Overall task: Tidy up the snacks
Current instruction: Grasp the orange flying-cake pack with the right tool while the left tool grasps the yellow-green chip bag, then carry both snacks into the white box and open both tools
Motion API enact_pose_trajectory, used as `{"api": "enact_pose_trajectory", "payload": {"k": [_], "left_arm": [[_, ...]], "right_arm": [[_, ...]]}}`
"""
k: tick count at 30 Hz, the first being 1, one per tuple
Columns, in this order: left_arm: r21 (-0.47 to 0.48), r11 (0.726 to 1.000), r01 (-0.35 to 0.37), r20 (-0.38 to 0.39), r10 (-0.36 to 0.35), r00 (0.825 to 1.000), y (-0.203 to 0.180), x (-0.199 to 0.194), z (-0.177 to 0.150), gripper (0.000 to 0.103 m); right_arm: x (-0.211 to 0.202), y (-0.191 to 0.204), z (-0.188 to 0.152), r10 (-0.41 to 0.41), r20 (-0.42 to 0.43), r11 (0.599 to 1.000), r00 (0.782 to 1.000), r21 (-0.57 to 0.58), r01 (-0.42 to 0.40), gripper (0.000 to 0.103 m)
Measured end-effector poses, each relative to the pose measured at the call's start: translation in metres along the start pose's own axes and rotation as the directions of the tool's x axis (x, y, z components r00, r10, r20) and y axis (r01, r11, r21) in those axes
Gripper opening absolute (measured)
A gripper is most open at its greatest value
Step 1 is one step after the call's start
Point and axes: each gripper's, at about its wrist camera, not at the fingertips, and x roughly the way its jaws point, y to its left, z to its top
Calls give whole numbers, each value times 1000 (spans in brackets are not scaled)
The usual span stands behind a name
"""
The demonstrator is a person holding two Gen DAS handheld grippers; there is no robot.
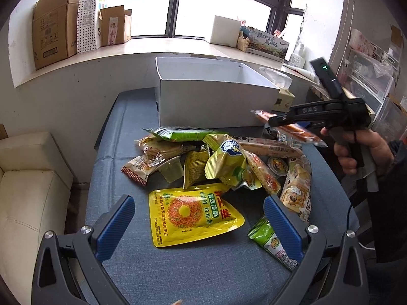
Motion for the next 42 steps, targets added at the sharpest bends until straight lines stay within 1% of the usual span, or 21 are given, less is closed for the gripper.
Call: {"api": "enact_pose_trajectory", "payload": {"k": [3,6,8,10,13,15,16,17,19,20,21,22,24,25,26,27,29,31,37,40,42], "left_arm": [[-22,1000,-10,-70,9,997,7,19,-1,103],[-26,1000,9,-95,-11,995,2,34,2,103],[-27,999,39,-101,-41,994,-9,42,9,103],[-21,999,37,-100,-39,994,-21,52,20,103],[69,997,-30,-90,37,995,-37,74,35,103],[141,988,-63,-123,81,989,-40,97,40,103],[178,983,-53,-145,79,986,-40,107,40,103],[215,975,-59,-158,95,983,-42,117,40,103],[251,966,-64,-178,112,978,-45,131,39,103],[267,961,-73,-179,124,976,-47,137,39,102],[277,957,-80,-172,131,976,-49,140,39,92],[269,961,-67,-176,117,977,-49,142,40,82],[267,959,-99,-156,144,977,-52,140,42,57],[264,958,-107,-149,150,977,-52,138,43,54],[247,964,-101,-145,139,980,-50,135,44,49],[227,970,-93,-143,128,981,-46,131,45,40],[195,978,-70,-129,97,987,-39,118,48,32],[186,979,-79,-110,101,989,-36,108,50,31],[137,989,-58,-44,64,997,-29,64,43,31],[102,994,-24,1,24,1000,-26,37,41,31],[91,996,-21,32,18,999,-23,19,39,31]], "right_arm": [[-32,0,-18,21,70,1000,997,7,-22,64],[-62,-2,-35,51,127,998,991,26,-54,64],[-81,-4,-49,66,156,996,986,47,-74,64],[-97,-10,-62,81,182,992,980,79,-97,64],[-110,-16,-80,86,206,987,975,113,-111,64],[-119,-19,-92,77,211,988,974,118,-103,64],[-120,-20,-96,72,211,987,975,122,-99,64],[-123,-22,-100,73,207,987,976,124,-100,64],[-125,-26,-104,65,209,987,976,128,-94,65],[-126,-28,-105,57,209,988,976,128,-86,65],[-127,-30,-106,50,214,988,976,134,-80,65],[-128,-32,-106,48,217,987,975,139,-80,65],[-129,-34,-105,43,217,987,975,142,-75,65],[-130,-33,-105,42,217,988,975,139,-73,65],[-130,-33,-105,44,215,988,976,134,-74,65],[-130,-32,-105,45,214,989,976,131,-75,65],[-129,-29,-105,51,211,989,976,123,-78,65],[-127,-25,-105,56,208,990,977,116,-81,66],[-120,-10,-103,76,192,992,978,84,-93,66],[-116,-2,-100,84,188,993,978,67,-98,66],[-114,4,-97,89,183,993,979,58,-101,66]]}}
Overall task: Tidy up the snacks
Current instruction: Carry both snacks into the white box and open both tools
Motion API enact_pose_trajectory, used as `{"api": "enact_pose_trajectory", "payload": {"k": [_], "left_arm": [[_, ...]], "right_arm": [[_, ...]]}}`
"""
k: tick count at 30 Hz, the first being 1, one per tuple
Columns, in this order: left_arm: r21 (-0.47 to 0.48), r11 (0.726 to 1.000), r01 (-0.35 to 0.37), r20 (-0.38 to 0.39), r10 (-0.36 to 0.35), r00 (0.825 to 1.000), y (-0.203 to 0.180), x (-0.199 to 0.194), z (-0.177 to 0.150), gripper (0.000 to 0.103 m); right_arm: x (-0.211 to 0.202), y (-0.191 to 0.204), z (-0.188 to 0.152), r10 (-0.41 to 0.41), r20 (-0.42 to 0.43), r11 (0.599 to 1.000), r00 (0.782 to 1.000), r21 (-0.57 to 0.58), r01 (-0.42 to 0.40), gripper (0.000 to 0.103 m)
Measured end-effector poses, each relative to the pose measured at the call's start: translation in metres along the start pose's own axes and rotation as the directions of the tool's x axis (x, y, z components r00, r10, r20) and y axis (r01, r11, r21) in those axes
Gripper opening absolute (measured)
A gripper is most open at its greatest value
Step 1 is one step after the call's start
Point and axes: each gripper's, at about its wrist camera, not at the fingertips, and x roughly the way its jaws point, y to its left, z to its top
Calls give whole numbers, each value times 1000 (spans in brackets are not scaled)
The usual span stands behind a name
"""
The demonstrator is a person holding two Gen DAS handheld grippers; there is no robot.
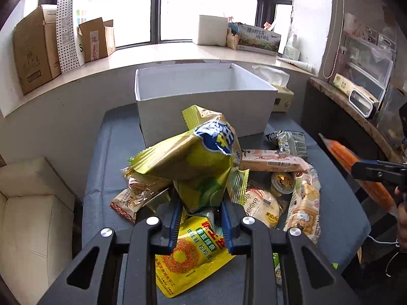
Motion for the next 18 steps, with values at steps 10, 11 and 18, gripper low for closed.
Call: {"api": "enact_pose_trajectory", "payload": {"k": [10,11,18], "left_arm": [[-14,1000,17,93,-15,996,6,-36,27,31],[-11,1000,16,98,-15,995,6,-35,33,31],[-48,999,-11,129,17,992,18,-6,91,31]], "right_arm": [[13,32,28,27,37,996,999,-83,-24,66],[13,35,35,26,51,995,998,-99,-21,66],[25,47,108,0,132,987,991,-158,21,66]]}}
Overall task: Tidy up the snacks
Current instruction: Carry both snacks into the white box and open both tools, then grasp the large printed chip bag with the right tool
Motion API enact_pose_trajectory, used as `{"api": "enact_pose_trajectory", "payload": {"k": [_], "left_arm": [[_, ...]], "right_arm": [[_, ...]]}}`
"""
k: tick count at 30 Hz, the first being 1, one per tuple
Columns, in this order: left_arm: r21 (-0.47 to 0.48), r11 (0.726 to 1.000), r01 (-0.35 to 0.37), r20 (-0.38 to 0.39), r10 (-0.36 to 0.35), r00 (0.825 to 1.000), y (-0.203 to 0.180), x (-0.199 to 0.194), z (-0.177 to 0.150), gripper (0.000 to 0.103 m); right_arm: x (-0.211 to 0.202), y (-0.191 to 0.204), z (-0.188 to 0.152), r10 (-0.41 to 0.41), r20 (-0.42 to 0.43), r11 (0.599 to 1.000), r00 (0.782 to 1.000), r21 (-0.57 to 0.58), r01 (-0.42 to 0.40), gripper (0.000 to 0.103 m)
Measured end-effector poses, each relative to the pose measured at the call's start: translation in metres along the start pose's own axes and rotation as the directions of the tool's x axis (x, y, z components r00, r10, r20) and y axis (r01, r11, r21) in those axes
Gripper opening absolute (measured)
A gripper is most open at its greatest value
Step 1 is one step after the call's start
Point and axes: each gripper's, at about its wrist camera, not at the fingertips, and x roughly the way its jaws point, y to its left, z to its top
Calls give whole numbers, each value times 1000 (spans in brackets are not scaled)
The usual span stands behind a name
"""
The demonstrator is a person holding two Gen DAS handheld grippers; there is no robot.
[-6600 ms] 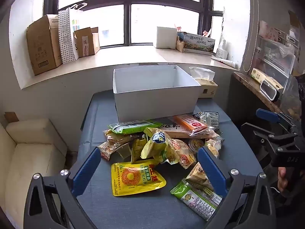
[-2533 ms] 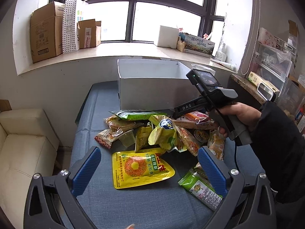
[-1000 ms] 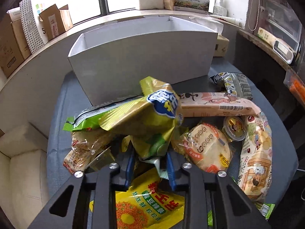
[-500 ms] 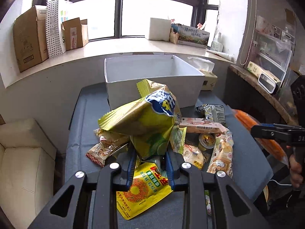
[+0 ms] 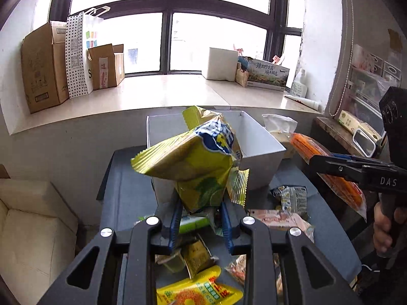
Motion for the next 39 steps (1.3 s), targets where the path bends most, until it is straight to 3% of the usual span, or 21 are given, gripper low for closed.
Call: {"api": "enact_pose_trajectory", "payload": {"k": [11,13,14,15,17,18,21,29,31,35,39], "left_arm": [[9,998,-61,-9,61,998,9,97,87,33],[2,996,-91,-26,91,995,13,113,94,36],[-4,996,-85,-31,84,996,14,119,97,47],[-3,998,-66,-31,66,997,15,124,100,68],[13,996,-83,-49,84,995,14,133,103,102],[23,995,-94,-49,95,994,14,135,103,103],[47,988,-144,-35,145,989,13,133,99,103],[3,994,-106,-46,106,993,15,116,87,103],[-3,994,-112,-17,112,994,14,102,82,103],[-21,990,-142,113,143,983,13,63,74,103],[-26,994,-103,98,105,990,9,33,61,103]], "right_arm": [[77,-33,98,-48,-15,998,999,42,48,66],[91,-36,108,-58,-12,997,998,40,59,73],[97,-38,112,-63,-16,997,998,40,64,77],[103,-40,116,-81,-17,996,997,43,82,86],[111,-42,122,-122,-5,992,992,33,122,94],[115,-43,123,-152,-23,988,988,22,153,103],[112,-44,121,-181,-30,983,983,7,181,103],[85,-44,109,-150,19,989,988,1,150,103],[73,-43,103,-125,37,992,991,-2,125,103],[43,-32,88,-97,82,994,992,-50,101,103],[13,-25,74,-79,112,994,991,-63,87,103]]}}
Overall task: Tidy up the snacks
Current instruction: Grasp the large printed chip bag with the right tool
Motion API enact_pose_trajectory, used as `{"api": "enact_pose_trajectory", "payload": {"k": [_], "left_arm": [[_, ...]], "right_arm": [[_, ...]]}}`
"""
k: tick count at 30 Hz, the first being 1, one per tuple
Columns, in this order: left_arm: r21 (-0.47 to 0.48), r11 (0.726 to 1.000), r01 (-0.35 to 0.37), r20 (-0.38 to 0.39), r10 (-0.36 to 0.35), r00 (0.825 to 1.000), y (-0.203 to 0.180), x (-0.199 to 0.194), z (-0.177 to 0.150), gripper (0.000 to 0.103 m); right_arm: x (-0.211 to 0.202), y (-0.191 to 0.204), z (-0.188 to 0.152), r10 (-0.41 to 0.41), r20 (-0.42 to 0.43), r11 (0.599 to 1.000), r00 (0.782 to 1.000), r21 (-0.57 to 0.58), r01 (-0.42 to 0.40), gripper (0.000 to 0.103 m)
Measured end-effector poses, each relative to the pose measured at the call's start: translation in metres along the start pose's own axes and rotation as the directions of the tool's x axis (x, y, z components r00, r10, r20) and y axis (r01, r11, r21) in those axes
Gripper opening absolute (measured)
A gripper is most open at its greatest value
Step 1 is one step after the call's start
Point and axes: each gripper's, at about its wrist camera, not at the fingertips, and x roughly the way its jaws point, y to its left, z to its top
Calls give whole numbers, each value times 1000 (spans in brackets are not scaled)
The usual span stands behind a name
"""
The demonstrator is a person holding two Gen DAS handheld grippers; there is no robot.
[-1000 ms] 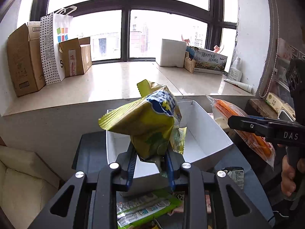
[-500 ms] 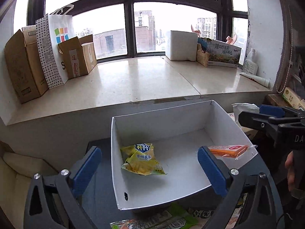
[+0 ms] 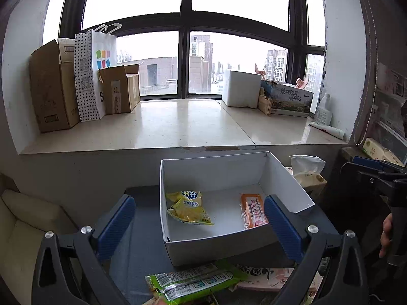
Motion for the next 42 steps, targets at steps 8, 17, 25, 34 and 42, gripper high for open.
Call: {"api": "enact_pose_trajectory", "payload": {"k": [8,17,25,34,42], "left_arm": [[39,998,57,-70,-54,996,-11,-67,-62,103],[-28,993,117,-158,-120,980,-16,-103,-144,103],[-17,993,114,-157,-115,981,-13,-113,-156,103],[-37,992,120,-203,-125,971,-12,-107,-169,103],[-50,993,106,-250,-115,961,-3,-100,-186,103]], "right_arm": [[-55,-4,-70,-19,-46,997,999,68,22,103],[-70,-13,-200,-7,-164,965,986,258,49,103],[-53,-2,-234,-12,-278,964,961,252,85,103],[-2,14,-229,20,-355,979,935,198,54,103],[31,12,-233,-44,-402,968,914,210,139,71]]}}
